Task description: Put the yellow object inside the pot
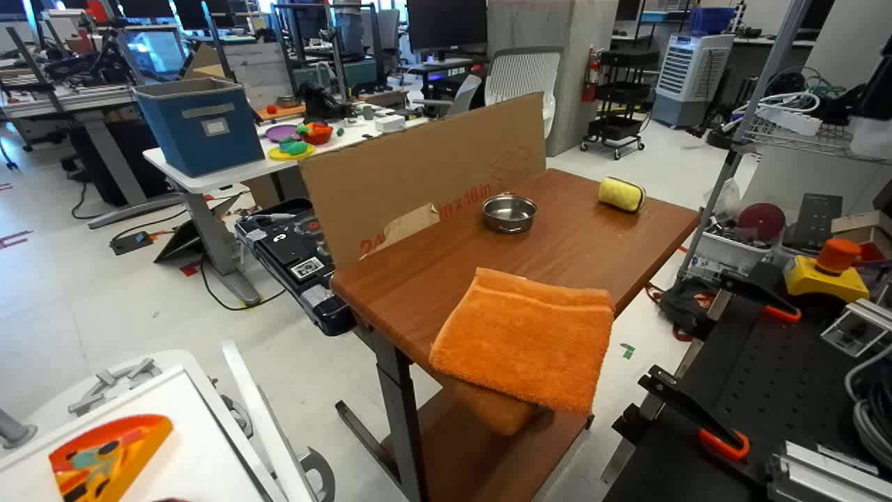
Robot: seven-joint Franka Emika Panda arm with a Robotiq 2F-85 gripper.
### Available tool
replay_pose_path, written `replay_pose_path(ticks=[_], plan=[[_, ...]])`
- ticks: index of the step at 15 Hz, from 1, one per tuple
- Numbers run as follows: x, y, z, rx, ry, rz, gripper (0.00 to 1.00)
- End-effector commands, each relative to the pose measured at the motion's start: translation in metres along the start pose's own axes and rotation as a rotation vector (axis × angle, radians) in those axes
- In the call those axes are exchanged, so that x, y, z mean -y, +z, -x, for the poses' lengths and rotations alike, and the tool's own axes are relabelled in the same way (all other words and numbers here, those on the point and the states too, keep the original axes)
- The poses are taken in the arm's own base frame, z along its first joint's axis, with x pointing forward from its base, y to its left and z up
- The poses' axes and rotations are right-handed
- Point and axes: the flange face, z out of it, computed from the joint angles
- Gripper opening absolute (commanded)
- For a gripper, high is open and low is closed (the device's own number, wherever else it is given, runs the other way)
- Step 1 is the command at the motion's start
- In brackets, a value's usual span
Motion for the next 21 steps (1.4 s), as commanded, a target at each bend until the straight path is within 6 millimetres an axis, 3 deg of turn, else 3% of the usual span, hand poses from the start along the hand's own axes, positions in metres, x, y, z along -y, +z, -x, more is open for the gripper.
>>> replay_pose_path(ticks=[1, 12, 14, 16, 21], plan=[[0.000, -0.001, 0.000, 0.001, 0.000, 0.000, 1.00], [-0.003, 0.000, -0.003, 0.001, -0.010, 0.003, 1.00], [-0.024, -0.002, -0.016, -0.022, -0.009, 0.005, 1.00], [-0.058, -0.004, -0.035, -0.078, 0.005, 0.029, 1.00], [-0.166, -0.019, -0.093, -0.250, 0.060, 0.092, 1.00]])
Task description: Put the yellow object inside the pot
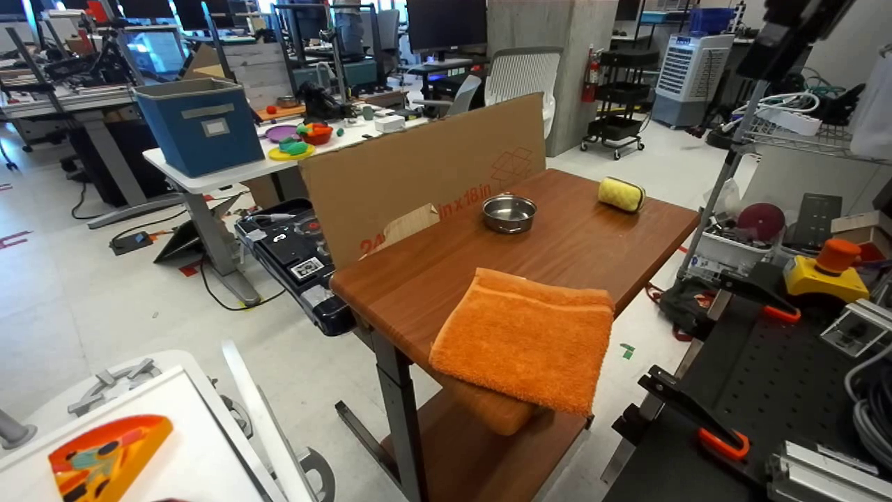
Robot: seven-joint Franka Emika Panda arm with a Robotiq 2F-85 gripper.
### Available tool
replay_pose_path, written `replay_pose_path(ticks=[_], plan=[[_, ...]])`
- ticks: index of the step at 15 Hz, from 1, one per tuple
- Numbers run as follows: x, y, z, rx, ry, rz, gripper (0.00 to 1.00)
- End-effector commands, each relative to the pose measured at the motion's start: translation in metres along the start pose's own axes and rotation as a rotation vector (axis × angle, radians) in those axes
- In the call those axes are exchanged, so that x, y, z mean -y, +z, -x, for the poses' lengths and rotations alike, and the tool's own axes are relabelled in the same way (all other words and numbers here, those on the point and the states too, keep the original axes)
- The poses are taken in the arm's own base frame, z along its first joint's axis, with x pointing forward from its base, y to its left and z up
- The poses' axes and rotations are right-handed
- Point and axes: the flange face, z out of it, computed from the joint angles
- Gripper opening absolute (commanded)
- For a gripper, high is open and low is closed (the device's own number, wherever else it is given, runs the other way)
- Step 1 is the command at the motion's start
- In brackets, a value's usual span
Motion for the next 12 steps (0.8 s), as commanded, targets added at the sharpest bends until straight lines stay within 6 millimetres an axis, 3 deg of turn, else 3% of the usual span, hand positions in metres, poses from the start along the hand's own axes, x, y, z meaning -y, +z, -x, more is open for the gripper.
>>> replay_pose_path(ticks=[1, 5, 12], plan=[[-0.068, 0.008, -0.049, -0.086, 0.030, 0.035, 1.00], [-0.116, 0.032, -0.074, -0.112, 0.086, 0.054, 1.00], [-0.163, 0.100, -0.101, -0.063, 0.175, 0.079, 1.00]])
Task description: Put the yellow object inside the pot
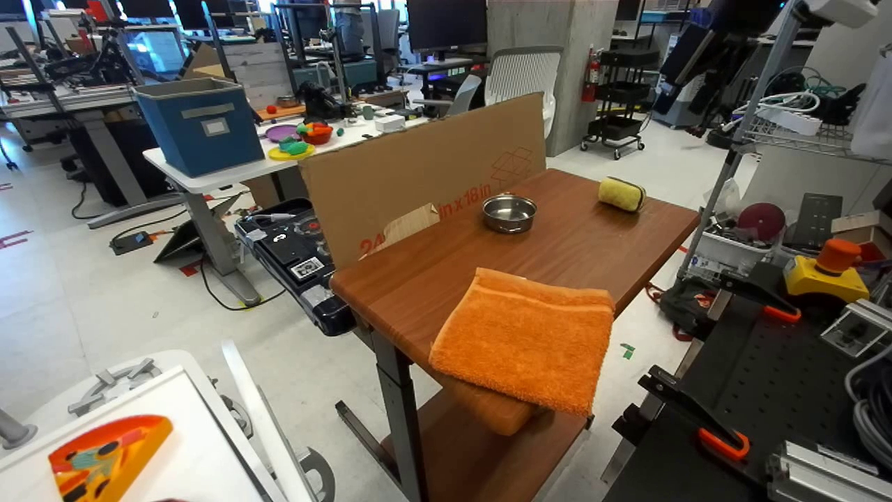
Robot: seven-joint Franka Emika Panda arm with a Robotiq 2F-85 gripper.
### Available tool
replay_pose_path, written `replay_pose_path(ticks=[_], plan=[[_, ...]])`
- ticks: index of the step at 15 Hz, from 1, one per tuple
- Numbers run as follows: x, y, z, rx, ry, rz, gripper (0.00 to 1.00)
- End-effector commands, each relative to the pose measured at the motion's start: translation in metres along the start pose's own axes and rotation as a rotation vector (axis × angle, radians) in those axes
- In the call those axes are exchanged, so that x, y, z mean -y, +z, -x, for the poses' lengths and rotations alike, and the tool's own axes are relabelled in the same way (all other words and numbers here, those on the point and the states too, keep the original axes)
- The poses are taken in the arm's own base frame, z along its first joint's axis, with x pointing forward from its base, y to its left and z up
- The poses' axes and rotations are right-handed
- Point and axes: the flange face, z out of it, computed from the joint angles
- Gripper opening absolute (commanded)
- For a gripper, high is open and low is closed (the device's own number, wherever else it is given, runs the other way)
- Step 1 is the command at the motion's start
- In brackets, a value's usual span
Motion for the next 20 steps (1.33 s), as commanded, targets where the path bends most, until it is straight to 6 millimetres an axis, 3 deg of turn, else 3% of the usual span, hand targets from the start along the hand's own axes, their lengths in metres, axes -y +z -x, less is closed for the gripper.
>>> replay_pose_path(ticks=[1, 5, 9, 15, 20], plan=[[-0.024, 0.034, -0.023, 0.002, 0.006, 0.027, 1.00], [-0.053, 0.076, -0.035, 0.093, 0.012, 0.074, 1.00], [-0.066, 0.111, -0.049, 0.135, 0.011, 0.097, 1.00], [-0.062, 0.147, -0.078, 0.180, -0.023, 0.133, 1.00], [-0.049, 0.176, -0.084, 0.239, -0.033, 0.119, 1.00]])
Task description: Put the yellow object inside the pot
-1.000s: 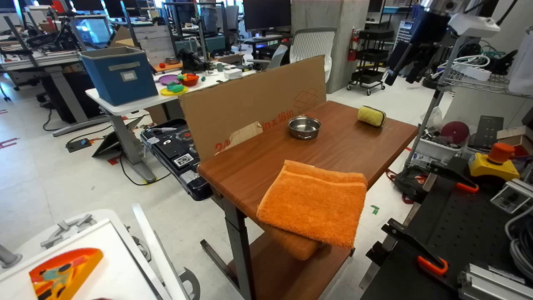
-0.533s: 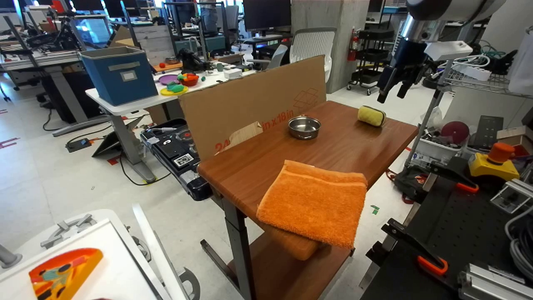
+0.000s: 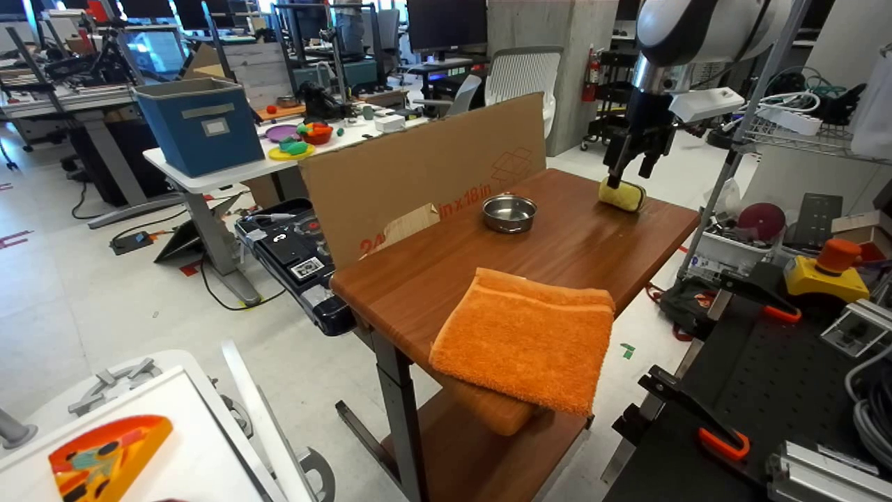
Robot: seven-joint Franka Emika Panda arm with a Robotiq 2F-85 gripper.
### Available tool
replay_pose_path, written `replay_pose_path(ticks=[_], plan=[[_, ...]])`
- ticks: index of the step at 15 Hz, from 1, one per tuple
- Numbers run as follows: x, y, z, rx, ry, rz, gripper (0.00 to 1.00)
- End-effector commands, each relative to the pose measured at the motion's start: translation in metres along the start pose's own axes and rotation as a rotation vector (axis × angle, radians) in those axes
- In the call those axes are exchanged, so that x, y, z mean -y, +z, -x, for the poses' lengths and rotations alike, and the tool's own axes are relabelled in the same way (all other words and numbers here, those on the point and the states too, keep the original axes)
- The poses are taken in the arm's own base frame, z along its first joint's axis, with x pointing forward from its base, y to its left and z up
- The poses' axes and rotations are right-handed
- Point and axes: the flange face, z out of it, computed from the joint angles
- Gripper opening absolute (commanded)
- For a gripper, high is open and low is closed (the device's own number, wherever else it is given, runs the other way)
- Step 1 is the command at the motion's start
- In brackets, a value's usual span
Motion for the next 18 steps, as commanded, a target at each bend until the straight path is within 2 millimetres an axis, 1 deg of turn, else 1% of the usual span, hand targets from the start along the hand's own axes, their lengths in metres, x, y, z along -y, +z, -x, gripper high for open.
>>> replay_pose_path(ticks=[1, 2, 3, 4, 5, 7, 9, 10, 12, 13, 14, 15, 16, 18], plan=[[0.007, 0.015, -0.013, 0.047, -0.008, -0.009, 1.00], [0.011, 0.018, -0.014, 0.058, -0.011, -0.010, 0.75], [0.014, 0.020, -0.015, 0.064, -0.015, -0.012, 0.72], [0.017, 0.020, -0.015, 0.064, -0.021, -0.005, 0.65], [0.020, 0.018, -0.016, 0.062, -0.025, -0.001, 0.56], [0.026, 0.007, -0.016, 0.054, -0.032, 0.006, 0.40], [0.037, -0.006, -0.016, 0.050, -0.061, -0.011, 0.27], [0.048, -0.012, -0.014, 0.045, -0.079, -0.025, 0.19], [0.080, -0.028, -0.015, 0.014, -0.105, -0.073, 0.05], [0.097, -0.035, -0.017, -0.012, -0.108, -0.098, 0.01], [0.114, -0.041, -0.020, -0.043, -0.115, -0.116, 0.00], [0.131, -0.048, -0.024, -0.073, -0.131, -0.131, 0.04], [0.146, -0.054, -0.028, -0.105, -0.145, -0.140, 0.01], [0.173, -0.062, -0.037, -0.170, -0.175, -0.142, 0.03]])
